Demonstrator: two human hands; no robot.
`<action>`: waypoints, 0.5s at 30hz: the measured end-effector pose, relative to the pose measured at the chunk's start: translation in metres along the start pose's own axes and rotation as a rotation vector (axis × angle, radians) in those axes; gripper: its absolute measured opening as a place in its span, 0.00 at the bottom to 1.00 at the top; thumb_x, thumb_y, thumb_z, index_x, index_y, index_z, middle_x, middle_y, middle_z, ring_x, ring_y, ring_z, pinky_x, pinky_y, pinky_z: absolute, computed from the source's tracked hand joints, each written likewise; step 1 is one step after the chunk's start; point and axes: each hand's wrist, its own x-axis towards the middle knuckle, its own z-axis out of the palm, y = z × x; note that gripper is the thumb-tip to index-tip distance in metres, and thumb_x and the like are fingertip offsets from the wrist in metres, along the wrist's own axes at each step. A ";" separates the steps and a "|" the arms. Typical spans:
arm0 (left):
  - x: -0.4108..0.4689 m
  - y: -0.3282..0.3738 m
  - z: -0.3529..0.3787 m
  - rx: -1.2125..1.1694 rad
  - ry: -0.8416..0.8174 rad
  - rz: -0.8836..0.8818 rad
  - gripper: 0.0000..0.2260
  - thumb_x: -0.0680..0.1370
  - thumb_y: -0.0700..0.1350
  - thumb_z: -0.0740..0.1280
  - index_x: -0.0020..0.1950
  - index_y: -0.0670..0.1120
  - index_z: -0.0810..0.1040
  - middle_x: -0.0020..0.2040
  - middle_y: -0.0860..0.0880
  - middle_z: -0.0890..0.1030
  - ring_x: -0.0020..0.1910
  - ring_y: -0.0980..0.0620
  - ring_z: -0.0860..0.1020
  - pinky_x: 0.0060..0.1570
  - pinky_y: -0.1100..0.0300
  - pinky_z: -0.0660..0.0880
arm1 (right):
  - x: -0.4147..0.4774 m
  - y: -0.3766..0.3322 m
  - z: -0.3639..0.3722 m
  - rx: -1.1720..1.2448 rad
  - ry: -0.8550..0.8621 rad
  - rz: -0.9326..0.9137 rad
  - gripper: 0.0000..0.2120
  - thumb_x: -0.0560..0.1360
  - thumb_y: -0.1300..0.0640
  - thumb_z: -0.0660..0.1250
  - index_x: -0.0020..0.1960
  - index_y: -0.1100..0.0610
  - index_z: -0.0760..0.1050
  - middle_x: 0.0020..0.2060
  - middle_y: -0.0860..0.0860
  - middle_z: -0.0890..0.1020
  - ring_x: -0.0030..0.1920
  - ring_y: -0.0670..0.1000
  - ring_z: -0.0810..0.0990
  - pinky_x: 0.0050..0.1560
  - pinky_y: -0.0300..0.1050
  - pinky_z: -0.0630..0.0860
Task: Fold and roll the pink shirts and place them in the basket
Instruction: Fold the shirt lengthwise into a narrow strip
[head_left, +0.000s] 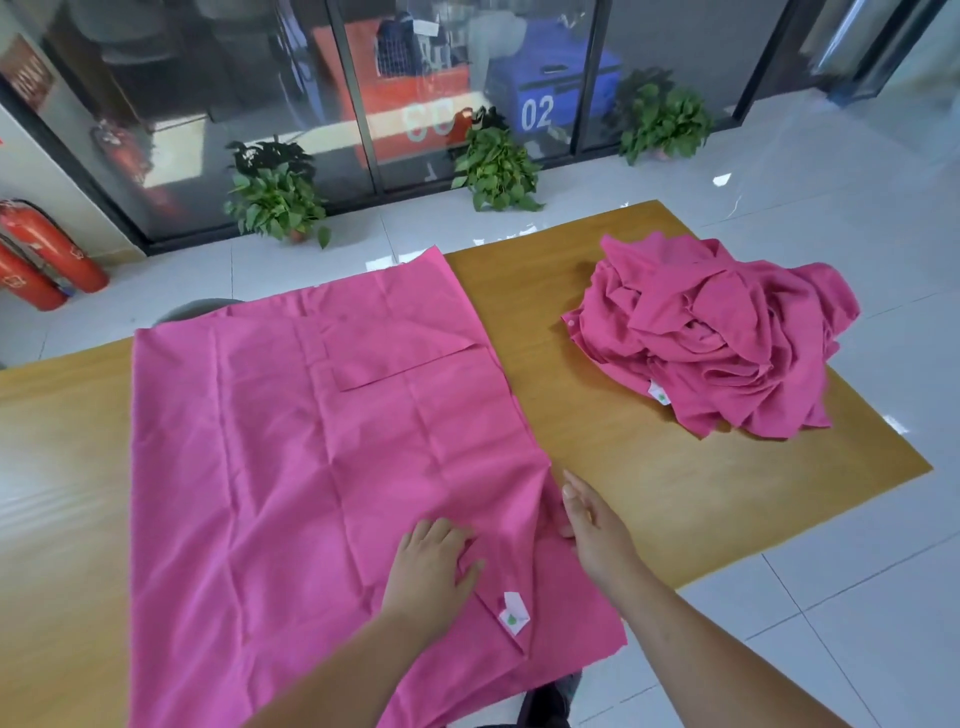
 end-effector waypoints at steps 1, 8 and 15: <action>-0.002 -0.002 0.001 0.003 -0.028 -0.005 0.18 0.80 0.60 0.64 0.69 0.58 0.78 0.56 0.60 0.74 0.58 0.53 0.72 0.62 0.54 0.72 | -0.010 0.001 0.003 -0.021 0.027 -0.006 0.36 0.78 0.24 0.55 0.81 0.40 0.66 0.75 0.42 0.74 0.71 0.50 0.78 0.74 0.59 0.74; 0.002 0.013 -0.014 -0.201 -0.110 -0.166 0.04 0.77 0.49 0.71 0.45 0.51 0.83 0.41 0.55 0.81 0.46 0.49 0.80 0.51 0.50 0.80 | -0.084 0.027 0.027 -0.071 0.114 0.047 0.40 0.77 0.23 0.54 0.82 0.44 0.64 0.75 0.44 0.74 0.71 0.50 0.77 0.74 0.53 0.71; -0.032 0.090 -0.042 -0.950 -0.420 -0.070 0.11 0.83 0.52 0.72 0.56 0.46 0.86 0.53 0.54 0.88 0.54 0.55 0.85 0.57 0.61 0.80 | -0.120 0.036 0.016 0.301 0.192 0.170 0.20 0.83 0.30 0.55 0.68 0.37 0.74 0.62 0.47 0.83 0.61 0.54 0.83 0.59 0.55 0.83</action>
